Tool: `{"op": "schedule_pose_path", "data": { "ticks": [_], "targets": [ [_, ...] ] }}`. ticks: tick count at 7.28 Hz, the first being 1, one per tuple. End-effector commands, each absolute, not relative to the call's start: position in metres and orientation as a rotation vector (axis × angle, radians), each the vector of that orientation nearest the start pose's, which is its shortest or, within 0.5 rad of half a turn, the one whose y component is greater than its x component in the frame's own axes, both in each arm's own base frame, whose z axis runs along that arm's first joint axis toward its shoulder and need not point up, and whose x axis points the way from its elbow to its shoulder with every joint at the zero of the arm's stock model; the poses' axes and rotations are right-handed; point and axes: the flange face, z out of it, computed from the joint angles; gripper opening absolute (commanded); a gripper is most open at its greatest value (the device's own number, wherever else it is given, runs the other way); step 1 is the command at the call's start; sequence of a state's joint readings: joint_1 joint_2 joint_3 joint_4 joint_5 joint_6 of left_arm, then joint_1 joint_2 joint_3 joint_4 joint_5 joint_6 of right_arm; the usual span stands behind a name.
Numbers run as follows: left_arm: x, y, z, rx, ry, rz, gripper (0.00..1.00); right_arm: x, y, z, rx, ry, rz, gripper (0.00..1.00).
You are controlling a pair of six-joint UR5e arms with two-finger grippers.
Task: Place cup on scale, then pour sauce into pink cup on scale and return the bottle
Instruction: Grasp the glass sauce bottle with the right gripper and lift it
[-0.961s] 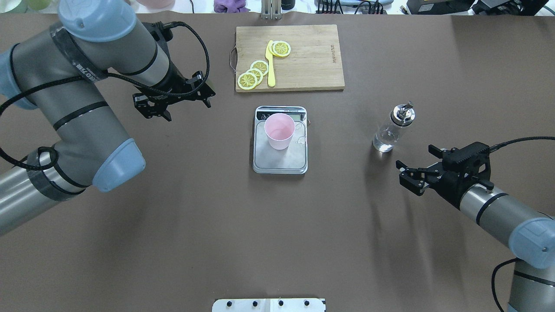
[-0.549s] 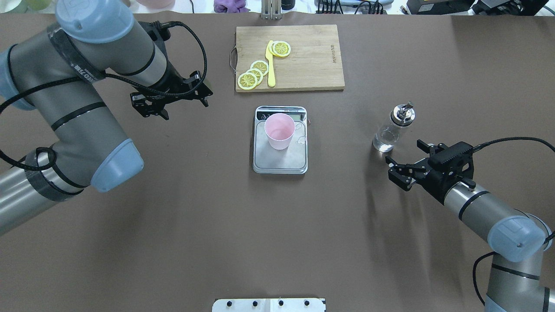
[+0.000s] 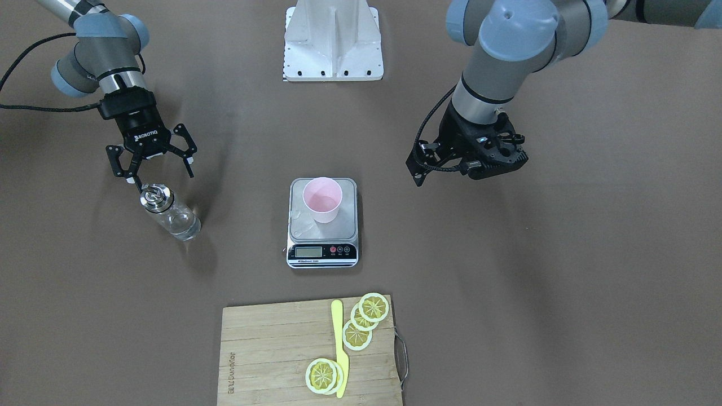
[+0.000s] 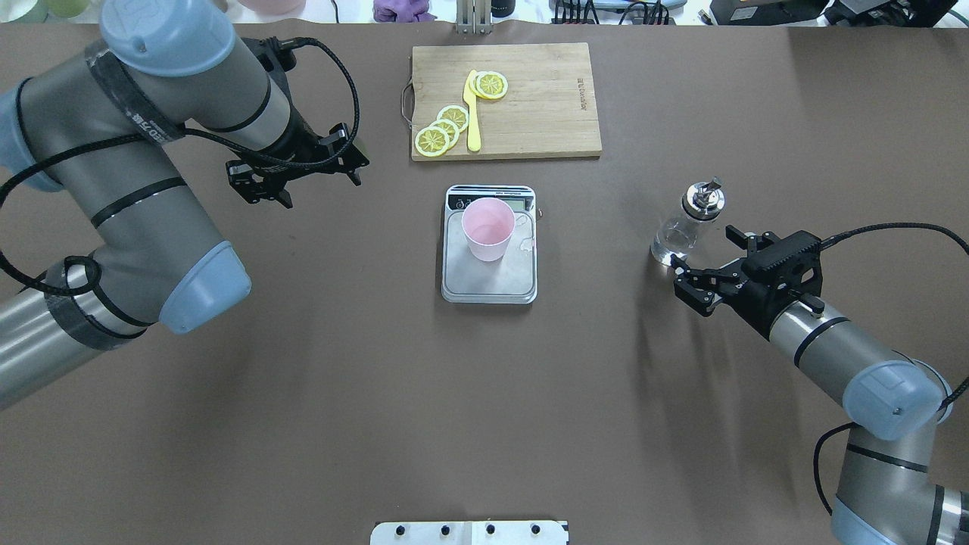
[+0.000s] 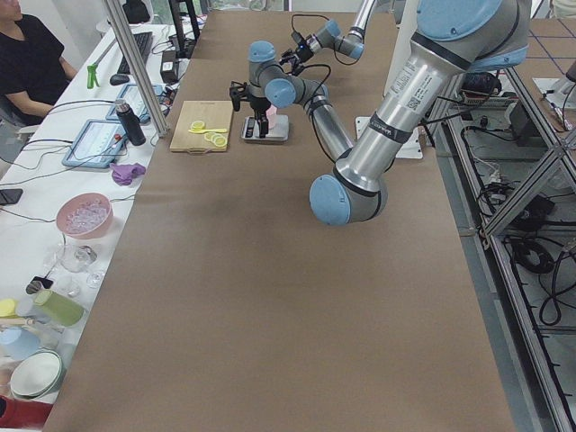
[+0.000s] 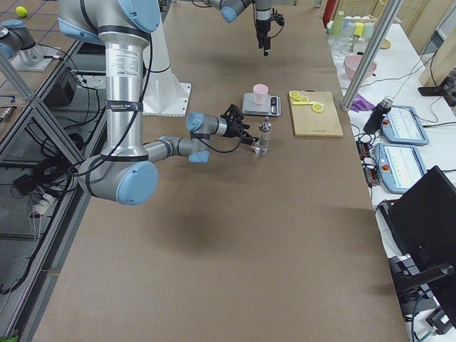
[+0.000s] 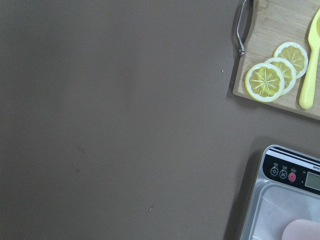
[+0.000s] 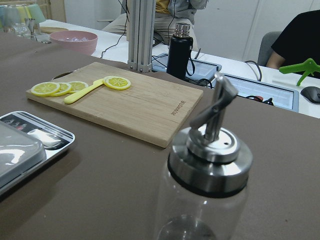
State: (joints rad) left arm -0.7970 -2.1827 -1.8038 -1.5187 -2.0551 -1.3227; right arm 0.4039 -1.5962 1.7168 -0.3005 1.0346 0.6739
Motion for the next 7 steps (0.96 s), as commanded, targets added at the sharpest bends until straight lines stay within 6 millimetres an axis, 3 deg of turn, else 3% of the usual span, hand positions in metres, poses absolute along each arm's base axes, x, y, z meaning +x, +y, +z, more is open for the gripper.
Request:
{"op": "schedule_pose_path", "data": {
  "ticks": [1,2,4,5,7],
  "targets": [
    [0.354,-0.533,0.242,0.072,0.852,-0.186,0.98,-0.363,-0.369,0.466,1.178,-0.758,-0.045,0.98],
    [0.323,-0.546,0.273,0.098,0.811,-0.163,0.98,-0.368,-0.376,0.469,1.179,-0.749,-0.04,0.98],
    [0.281,-0.559,0.305,0.152,0.756,-0.074,0.99,-0.38,-0.389,0.465,1.189,-0.75,-0.023,0.98],
    [0.273,-0.558,0.316,0.158,0.742,-0.05,0.98,-0.384,-0.394,0.461,1.192,-0.754,-0.016,0.98],
    [0.269,-0.56,0.316,0.16,0.74,-0.056,0.99,-0.379,-0.404,0.459,1.183,-0.77,-0.012,0.98]
  ]
}}
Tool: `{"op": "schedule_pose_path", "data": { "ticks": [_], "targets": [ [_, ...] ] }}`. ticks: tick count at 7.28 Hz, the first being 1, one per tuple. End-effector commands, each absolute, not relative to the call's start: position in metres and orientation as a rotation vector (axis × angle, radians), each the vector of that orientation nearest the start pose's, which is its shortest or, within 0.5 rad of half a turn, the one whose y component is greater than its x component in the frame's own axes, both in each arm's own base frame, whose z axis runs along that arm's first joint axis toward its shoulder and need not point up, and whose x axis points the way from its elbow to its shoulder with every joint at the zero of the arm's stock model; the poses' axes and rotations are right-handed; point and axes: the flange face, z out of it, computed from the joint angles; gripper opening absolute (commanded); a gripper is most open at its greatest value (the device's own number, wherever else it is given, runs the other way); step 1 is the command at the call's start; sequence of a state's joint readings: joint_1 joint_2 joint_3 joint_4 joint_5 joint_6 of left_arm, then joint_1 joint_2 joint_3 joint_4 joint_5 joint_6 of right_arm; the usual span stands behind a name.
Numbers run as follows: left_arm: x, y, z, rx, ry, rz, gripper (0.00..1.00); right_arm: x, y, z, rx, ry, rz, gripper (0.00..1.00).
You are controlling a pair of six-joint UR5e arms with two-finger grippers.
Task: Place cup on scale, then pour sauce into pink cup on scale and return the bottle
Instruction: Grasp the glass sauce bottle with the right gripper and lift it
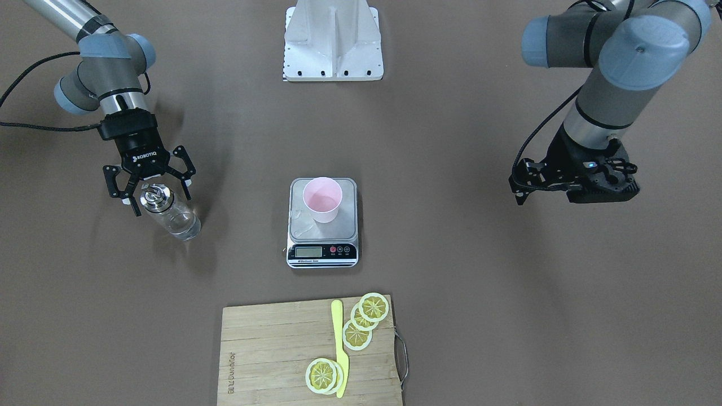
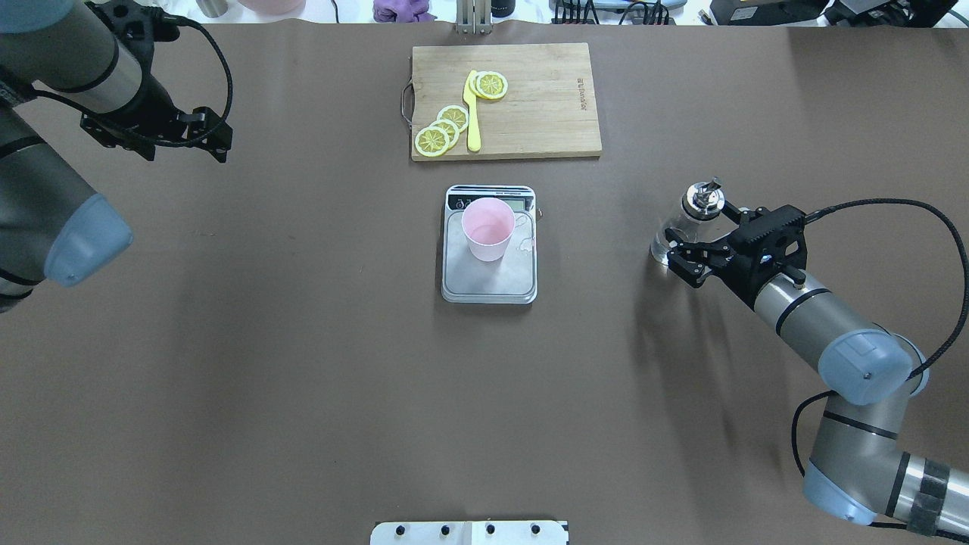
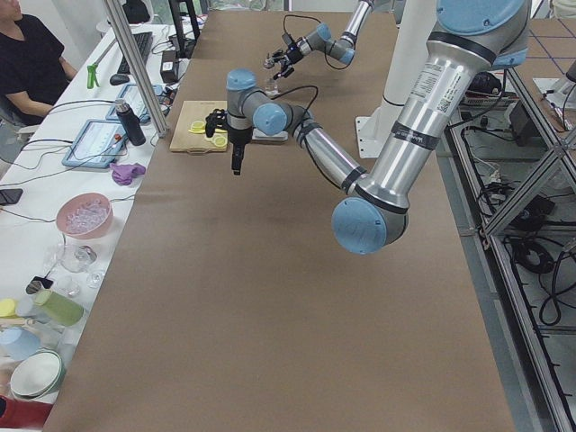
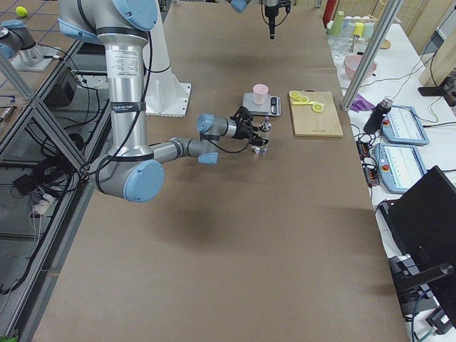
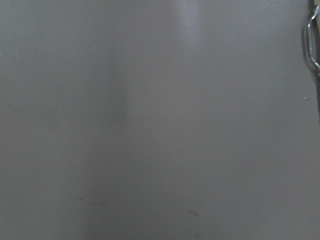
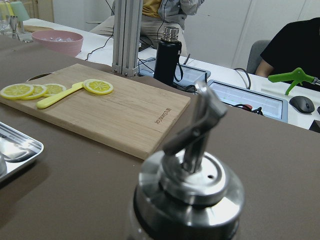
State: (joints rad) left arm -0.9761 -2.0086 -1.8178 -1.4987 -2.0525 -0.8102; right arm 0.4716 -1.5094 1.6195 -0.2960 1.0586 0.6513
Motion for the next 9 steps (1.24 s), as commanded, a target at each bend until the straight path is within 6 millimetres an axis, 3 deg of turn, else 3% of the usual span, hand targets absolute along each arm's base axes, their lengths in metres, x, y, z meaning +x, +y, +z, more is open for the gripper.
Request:
{"op": "schedule_pose_path", "data": {
  "ticks": [1,2,4,5,6,7,8,9],
  "targets": [
    [0.264,-0.562,0.317,0.161,0.739,-0.062,0.98,-0.387,-0.408,0.461,1.18,-0.768,-0.011,0.98],
    [0.263,-0.563,0.316,0.163,0.74,-0.063,0.98,-0.401,-0.415,0.456,1.18,-0.782,-0.001,0.98],
    [0.262,-0.563,0.317,0.163,0.739,-0.065,0.98,-0.4,-0.415,0.462,1.17,-0.783,0.003,0.92],
    [0.262,-0.563,0.315,0.164,0.741,-0.066,0.98,-0.399,-0.415,0.471,1.172,-0.792,0.004,0.72],
    [0.263,-0.563,0.316,0.163,0.74,-0.065,0.98,-0.399,-0.414,0.494,1.18,-0.813,0.007,0.7],
    [0.263,-0.563,0.316,0.163,0.74,-0.065,0.98,-0.398,-0.413,0.512,1.192,-0.837,0.013,0.46],
    [0.264,-0.563,0.314,0.165,0.742,-0.064,0.98,-0.4,-0.413,0.51,1.19,-0.848,0.009,0.3],
    [0.263,-0.562,0.315,0.162,0.741,-0.064,0.98,-0.398,-0.418,0.503,1.197,-0.849,0.015,0.21]
  ]
}}
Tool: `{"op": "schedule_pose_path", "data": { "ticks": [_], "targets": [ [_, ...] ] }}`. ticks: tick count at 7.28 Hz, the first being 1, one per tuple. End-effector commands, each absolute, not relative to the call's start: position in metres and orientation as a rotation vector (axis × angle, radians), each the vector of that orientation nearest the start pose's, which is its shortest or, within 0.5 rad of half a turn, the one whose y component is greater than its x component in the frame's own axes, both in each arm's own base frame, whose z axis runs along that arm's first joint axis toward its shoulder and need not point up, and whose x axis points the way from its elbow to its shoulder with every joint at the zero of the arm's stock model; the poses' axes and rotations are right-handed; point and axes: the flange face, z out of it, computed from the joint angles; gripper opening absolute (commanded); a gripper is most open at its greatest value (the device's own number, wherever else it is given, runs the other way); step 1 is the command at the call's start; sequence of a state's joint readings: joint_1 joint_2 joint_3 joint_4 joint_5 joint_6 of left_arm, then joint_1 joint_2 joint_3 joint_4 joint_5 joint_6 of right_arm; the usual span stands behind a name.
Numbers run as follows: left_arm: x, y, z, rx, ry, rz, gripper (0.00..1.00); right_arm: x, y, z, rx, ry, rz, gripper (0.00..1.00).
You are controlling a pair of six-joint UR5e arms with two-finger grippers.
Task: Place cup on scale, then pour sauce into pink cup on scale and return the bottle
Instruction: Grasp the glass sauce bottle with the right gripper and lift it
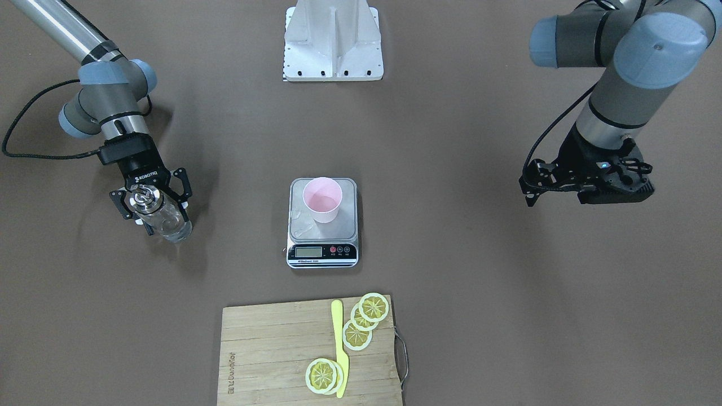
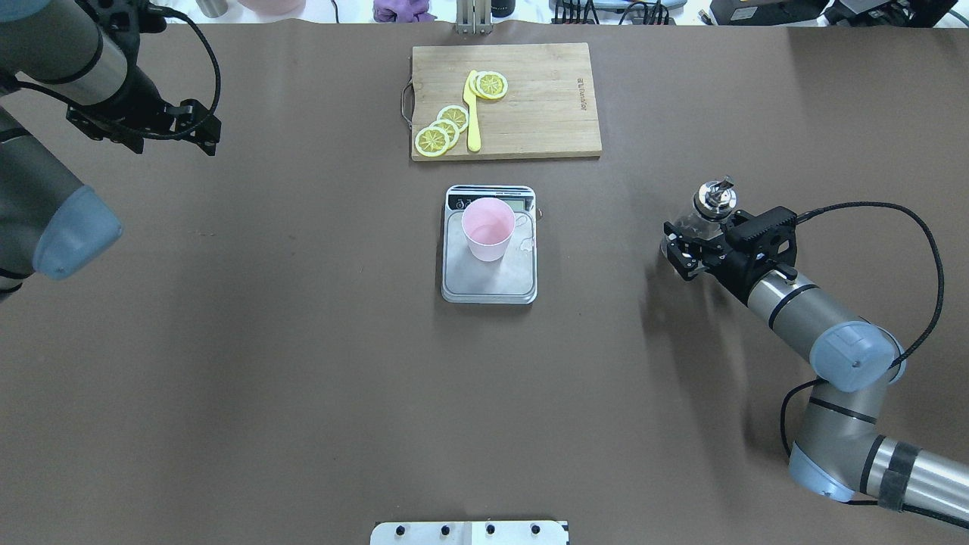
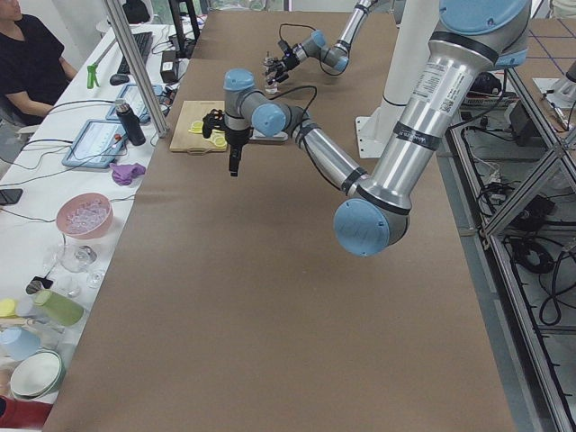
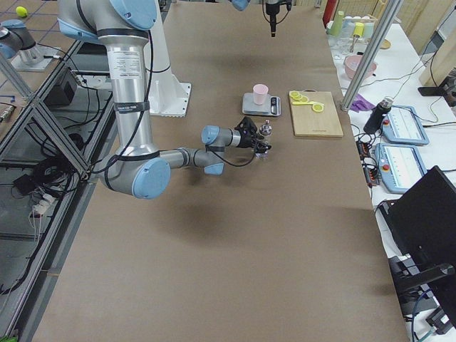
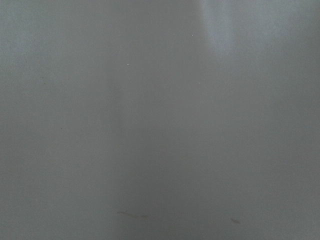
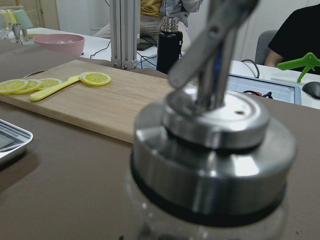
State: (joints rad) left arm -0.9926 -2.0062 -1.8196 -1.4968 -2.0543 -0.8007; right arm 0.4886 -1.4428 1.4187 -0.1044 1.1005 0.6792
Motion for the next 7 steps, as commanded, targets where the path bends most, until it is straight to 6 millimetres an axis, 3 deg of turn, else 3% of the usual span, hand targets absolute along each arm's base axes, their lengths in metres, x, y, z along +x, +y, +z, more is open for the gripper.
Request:
{"op": "schedule_pose_path", "data": {
  "ticks": [1,2,4,7],
  "targets": [
    [0.263,-0.562,0.316,0.158,0.739,-0.065,0.98,-0.39,-0.433,0.492,1.203,-0.86,0.027,0.17],
    [0.263,-0.562,0.317,0.159,0.738,-0.066,0.98,-0.378,-0.449,0.476,1.196,-0.878,0.02,0.16],
    [0.263,-0.562,0.317,0.158,0.739,-0.065,0.99,-0.36,-0.46,0.432,1.18,-0.865,0.017,0.16],
    [0.248,-0.567,0.322,0.163,0.731,-0.09,0.98,-0.355,-0.468,0.322,1.13,-0.693,-0.034,0.15]
  ]
}}
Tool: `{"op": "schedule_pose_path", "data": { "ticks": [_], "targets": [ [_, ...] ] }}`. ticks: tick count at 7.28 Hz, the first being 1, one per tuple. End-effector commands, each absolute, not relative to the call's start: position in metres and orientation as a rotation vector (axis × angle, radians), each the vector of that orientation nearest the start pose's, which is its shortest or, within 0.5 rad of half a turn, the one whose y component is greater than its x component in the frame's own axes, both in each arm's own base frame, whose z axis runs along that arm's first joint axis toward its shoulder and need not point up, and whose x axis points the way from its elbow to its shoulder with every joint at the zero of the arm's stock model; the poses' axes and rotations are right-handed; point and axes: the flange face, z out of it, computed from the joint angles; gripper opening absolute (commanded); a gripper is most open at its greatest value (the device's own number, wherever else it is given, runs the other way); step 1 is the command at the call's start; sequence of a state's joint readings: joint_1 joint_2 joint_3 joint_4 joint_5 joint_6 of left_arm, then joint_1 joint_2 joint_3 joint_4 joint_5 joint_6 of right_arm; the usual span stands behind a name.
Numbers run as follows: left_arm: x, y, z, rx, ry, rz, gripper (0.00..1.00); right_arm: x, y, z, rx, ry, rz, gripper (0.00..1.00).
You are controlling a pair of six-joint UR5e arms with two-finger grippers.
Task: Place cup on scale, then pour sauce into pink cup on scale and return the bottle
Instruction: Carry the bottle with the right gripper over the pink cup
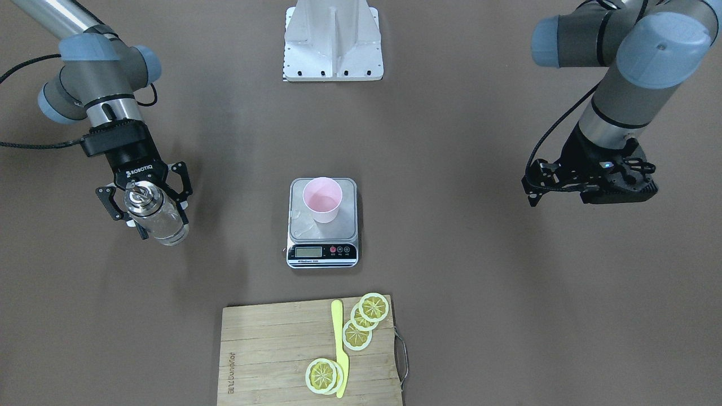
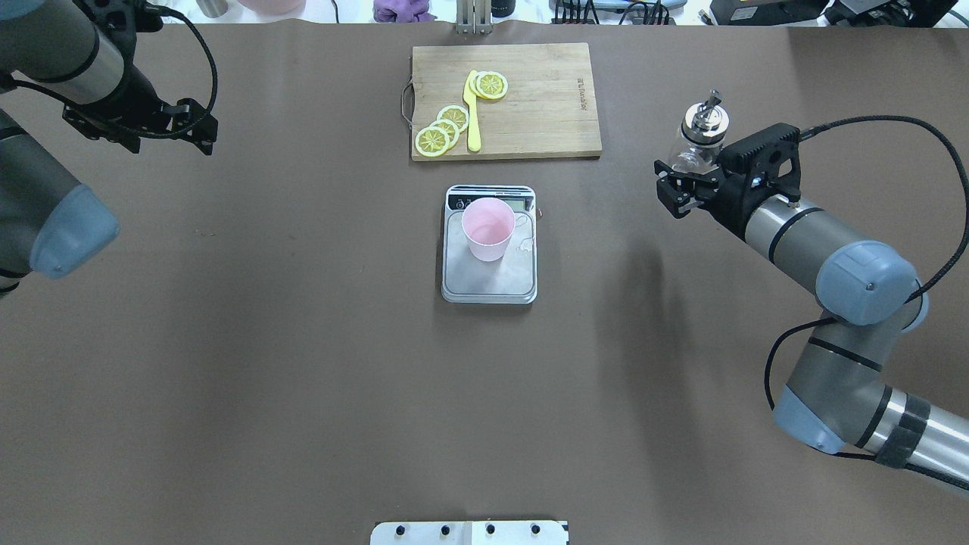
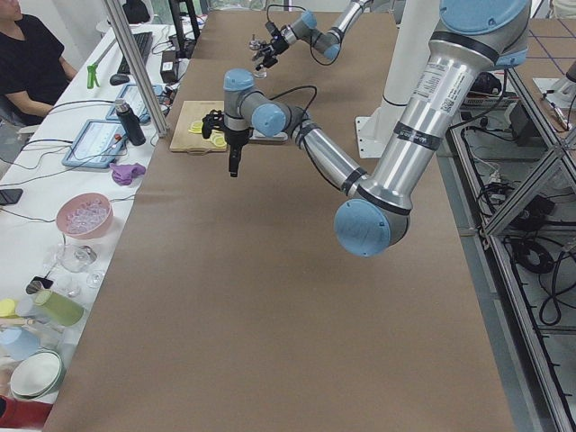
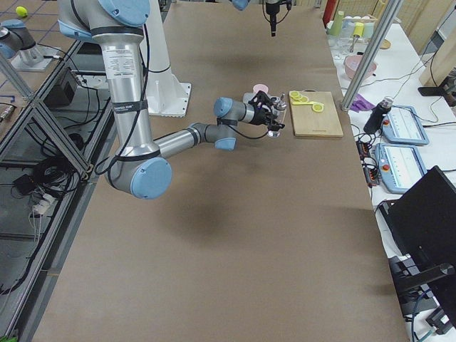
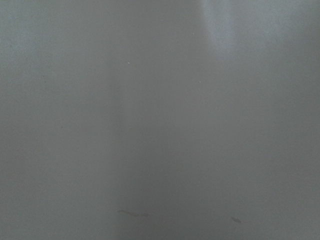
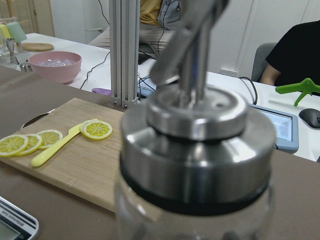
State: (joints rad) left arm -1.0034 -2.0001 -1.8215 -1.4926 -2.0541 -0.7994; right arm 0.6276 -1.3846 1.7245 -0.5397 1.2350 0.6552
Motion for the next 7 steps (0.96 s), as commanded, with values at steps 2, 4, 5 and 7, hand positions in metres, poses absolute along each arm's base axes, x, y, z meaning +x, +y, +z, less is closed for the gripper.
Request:
{"op": "schedule_pose_path", "data": {
  "ticks": [2,4,5,7],
  "targets": [
    [0.236,-0.572,0.332,0.153,0.72,-0.116,0.98,-0.363,-0.463,0.313,1.163,-0.567,-0.107,0.15],
    [0.231,-0.571,0.344,0.141,0.709,-0.127,0.98,-0.379,-0.455,0.31,1.218,-0.381,-0.219,0.16],
    [0.231,-0.571,0.345,0.14,0.707,-0.128,0.98,-0.378,-0.454,0.304,1.225,-0.386,-0.225,0.16],
    [0.233,-0.574,0.351,0.13,0.701,-0.131,0.98,-0.397,-0.444,0.305,1.234,-0.258,-0.315,0.17]
  ]
}}
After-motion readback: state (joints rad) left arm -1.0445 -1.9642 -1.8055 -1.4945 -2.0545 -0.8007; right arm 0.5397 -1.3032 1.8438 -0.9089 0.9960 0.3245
